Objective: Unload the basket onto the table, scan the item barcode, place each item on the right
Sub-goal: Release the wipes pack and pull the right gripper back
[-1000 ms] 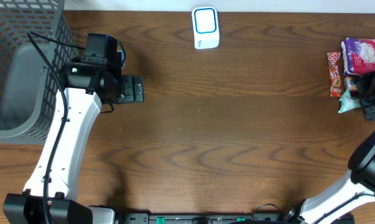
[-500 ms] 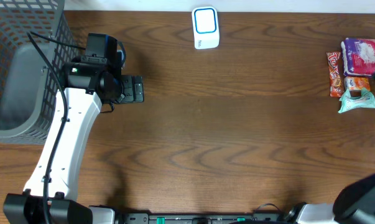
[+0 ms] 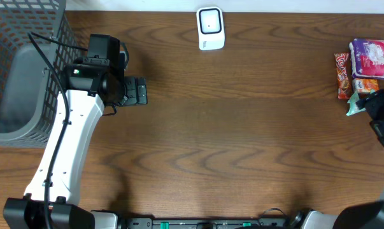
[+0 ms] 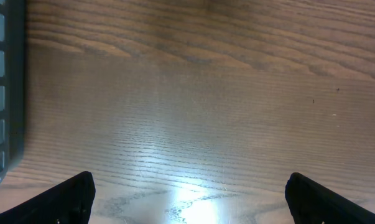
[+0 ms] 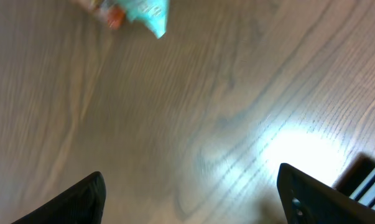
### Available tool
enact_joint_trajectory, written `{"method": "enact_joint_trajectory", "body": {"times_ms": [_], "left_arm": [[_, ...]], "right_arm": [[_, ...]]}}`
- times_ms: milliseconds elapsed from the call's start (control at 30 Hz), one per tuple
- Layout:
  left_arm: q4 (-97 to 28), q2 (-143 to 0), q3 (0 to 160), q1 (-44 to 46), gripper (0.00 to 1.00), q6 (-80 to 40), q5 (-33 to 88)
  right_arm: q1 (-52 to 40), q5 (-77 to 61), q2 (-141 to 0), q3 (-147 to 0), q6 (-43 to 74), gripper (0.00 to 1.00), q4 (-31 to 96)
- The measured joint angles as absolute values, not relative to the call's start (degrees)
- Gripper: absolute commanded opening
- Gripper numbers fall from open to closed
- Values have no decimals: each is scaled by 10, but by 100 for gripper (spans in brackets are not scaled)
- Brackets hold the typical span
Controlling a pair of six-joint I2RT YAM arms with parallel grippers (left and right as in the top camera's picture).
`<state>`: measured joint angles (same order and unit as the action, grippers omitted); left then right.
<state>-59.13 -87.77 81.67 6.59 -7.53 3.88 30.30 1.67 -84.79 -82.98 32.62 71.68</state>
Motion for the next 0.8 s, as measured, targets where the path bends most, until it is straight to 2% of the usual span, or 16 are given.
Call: {"method": "enact_joint_trajectory", "body": {"times_ms": [367, 500, 567, 800], "left_arm": [[-591, -878, 816, 66, 98, -75, 39], [-591, -878, 817, 66, 98, -75, 39], [-592, -878, 816, 66, 98, -75, 39], [-591, -878, 817, 66, 98, -75, 39]], "right_arm": [[236, 3, -644, -780, 247, 89, 740], [215, -5, -565, -719, 242, 91, 733], [204, -8, -526, -679, 240, 99, 728], [196, -33, -423, -550, 237, 99, 655]]}}
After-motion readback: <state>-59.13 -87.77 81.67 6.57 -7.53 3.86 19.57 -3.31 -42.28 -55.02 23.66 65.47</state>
